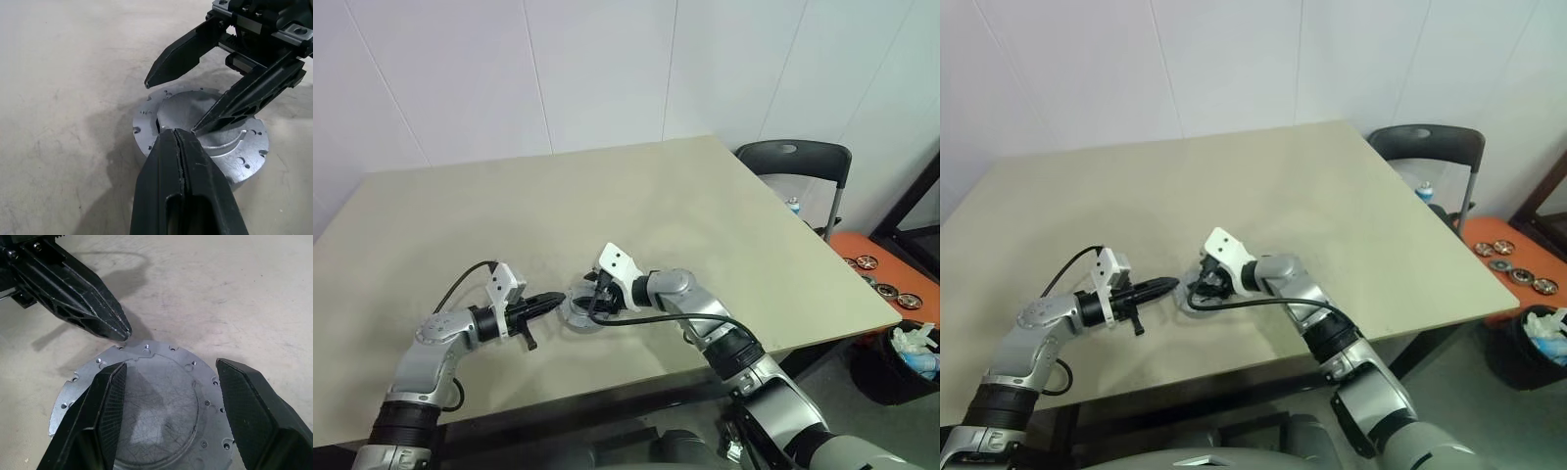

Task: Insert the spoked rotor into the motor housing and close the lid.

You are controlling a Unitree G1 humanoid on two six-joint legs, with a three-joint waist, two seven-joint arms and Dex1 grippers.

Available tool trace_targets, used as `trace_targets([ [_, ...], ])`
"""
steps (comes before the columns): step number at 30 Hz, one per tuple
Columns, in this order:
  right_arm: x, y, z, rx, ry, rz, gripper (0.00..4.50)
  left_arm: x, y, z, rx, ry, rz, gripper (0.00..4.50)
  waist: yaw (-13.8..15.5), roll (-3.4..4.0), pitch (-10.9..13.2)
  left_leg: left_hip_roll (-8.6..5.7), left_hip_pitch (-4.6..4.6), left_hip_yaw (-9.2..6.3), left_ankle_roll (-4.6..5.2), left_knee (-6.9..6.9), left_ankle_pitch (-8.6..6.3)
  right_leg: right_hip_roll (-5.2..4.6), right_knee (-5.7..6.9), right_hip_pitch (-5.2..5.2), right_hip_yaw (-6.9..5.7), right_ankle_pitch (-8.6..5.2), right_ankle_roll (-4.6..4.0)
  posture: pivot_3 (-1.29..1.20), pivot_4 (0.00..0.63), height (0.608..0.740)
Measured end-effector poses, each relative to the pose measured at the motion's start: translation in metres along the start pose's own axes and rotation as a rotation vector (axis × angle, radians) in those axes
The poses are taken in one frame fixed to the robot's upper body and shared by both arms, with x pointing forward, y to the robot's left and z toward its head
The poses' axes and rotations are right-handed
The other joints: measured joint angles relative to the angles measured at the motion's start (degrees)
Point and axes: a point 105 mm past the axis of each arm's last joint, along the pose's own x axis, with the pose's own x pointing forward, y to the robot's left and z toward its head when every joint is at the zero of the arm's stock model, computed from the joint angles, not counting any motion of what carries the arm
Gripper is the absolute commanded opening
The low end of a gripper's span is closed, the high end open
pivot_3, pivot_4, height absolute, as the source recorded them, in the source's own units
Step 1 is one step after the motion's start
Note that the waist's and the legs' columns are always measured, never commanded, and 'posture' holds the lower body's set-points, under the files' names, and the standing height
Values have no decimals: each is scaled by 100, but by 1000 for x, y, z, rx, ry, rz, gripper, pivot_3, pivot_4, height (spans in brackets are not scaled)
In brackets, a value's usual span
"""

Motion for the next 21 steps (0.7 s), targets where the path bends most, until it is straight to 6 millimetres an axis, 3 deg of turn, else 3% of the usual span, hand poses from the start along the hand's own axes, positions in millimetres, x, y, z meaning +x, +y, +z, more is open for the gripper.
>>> trace_targets([
  [21,-9,-8,-3,-21,29,-3,3014,19,-8,-1,-3,2,-43,0,16,0,-2,-1,4,-4,0,0,0,-1,-11,12,-4,-3,3,0,0,740],
])
